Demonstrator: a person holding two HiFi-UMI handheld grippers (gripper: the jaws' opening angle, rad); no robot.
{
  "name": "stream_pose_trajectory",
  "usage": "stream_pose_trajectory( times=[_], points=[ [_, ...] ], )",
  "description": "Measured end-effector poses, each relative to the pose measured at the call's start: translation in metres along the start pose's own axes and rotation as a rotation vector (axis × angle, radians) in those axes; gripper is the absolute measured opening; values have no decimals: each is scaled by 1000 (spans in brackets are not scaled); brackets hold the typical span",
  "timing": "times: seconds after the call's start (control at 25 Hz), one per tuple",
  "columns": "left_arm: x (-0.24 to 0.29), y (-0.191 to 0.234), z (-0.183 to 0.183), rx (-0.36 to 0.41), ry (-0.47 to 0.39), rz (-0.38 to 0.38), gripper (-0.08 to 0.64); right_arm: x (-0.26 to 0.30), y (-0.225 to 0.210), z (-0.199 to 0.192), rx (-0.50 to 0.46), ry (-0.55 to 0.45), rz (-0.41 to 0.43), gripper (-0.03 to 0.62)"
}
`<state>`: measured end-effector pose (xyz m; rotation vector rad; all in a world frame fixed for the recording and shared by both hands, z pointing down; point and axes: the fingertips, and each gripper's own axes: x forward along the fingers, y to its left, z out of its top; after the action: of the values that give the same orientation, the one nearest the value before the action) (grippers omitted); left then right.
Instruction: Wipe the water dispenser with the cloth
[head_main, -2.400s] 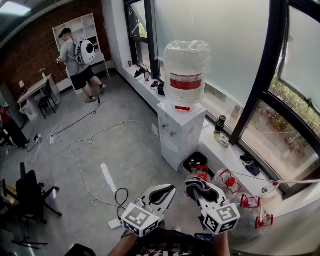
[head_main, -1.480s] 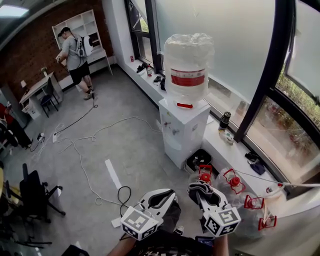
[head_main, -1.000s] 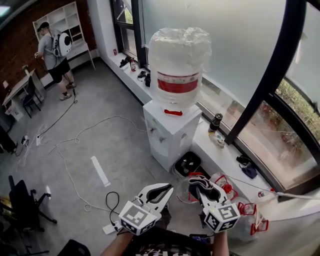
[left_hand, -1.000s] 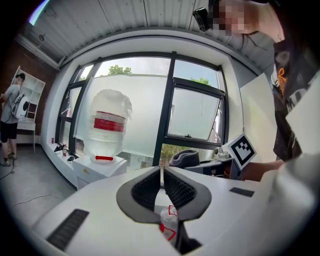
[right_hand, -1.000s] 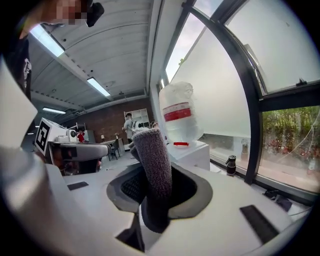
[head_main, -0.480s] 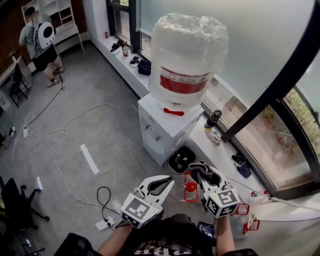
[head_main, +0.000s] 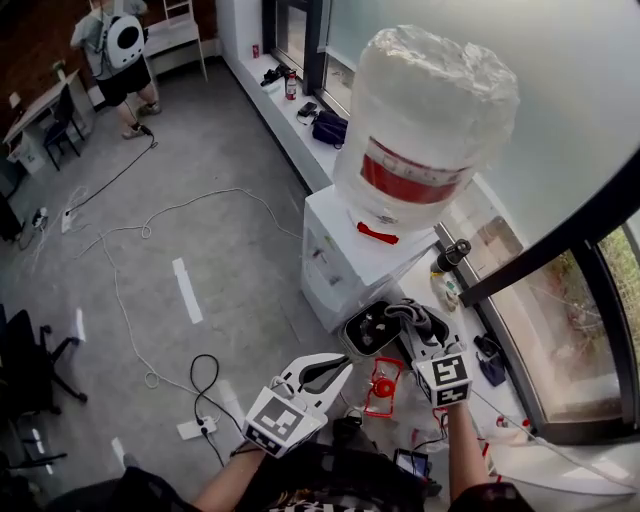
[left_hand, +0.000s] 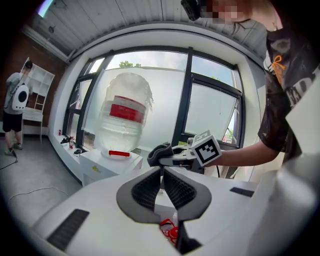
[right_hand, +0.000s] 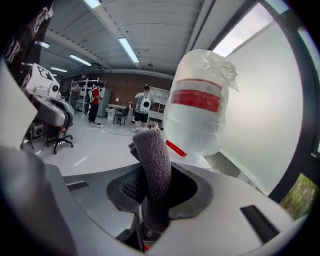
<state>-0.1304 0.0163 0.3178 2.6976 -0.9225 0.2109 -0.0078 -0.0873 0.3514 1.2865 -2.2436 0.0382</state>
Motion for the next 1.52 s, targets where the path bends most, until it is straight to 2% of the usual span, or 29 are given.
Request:
stream_pose_trajectory(
  times=[0.28, 0.4, 0.64, 0.88, 1.28, 1.52],
  points=[
    [21, 7, -27, -37, 35, 137, 29, 72, -14, -33, -261, 12, 95, 104],
    [35, 6, -35, -43, 35, 180, 29, 99, -22, -51, -296, -18, 133, 106],
    [59, 2, -60, -53, 49, 254, 29, 138, -28, -76, -339, -67, 143, 104],
    [82, 9, -85, -78, 38, 279, 29, 163, -23, -101, -320, -119, 167, 104],
    [126, 46, -115, -62, 101, 325, 29, 226, 6, -204, -289, -22, 244, 106],
    [138, 64, -136, -56, 94, 323, 29, 264, 24, -271, -247, 80, 255, 106]
  ],
)
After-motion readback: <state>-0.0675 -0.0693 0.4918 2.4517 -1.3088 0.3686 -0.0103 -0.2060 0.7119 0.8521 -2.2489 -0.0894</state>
